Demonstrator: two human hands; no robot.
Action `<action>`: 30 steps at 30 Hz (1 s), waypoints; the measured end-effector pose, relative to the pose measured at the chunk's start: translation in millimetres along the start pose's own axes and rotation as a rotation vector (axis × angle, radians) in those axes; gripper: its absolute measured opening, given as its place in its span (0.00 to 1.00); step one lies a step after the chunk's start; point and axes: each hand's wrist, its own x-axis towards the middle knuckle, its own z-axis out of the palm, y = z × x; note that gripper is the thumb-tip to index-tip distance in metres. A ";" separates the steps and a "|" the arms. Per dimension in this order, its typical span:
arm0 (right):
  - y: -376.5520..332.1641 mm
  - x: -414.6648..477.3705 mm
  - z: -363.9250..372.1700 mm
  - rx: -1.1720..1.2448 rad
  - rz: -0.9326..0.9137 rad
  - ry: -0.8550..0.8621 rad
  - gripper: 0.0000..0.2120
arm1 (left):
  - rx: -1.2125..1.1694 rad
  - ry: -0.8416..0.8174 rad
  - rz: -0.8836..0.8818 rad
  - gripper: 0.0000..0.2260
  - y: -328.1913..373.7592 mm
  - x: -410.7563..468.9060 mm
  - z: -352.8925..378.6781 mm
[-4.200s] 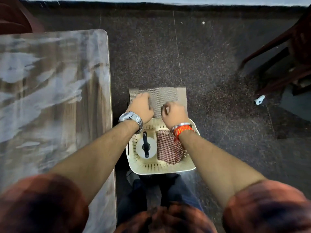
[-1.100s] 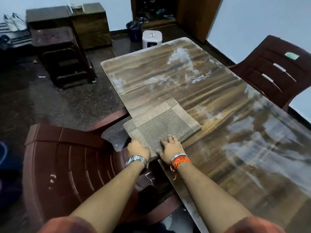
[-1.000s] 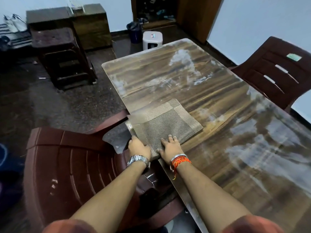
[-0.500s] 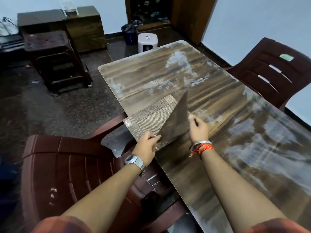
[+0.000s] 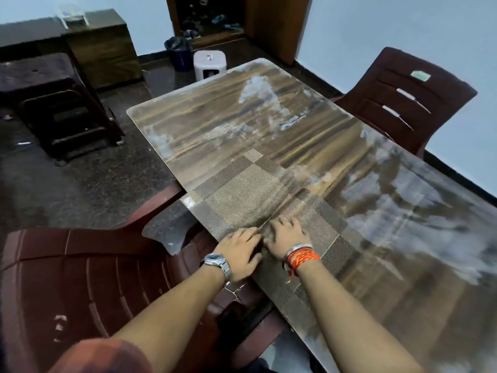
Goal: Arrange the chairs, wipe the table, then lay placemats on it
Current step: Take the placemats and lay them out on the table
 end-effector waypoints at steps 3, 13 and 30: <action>0.7 -5.4 18.7 0.048 0.129 -0.146 0.32 | 0.059 -0.145 -0.149 0.31 1.9 10.4 13.7; -1.3 17.2 8.6 0.189 0.148 -0.229 0.34 | 0.047 -0.293 -0.263 0.40 -17.5 34.0 6.5; -7.9 28.2 4.5 0.182 0.181 -0.281 0.36 | -0.027 -0.306 -0.296 0.47 -30.3 42.6 3.1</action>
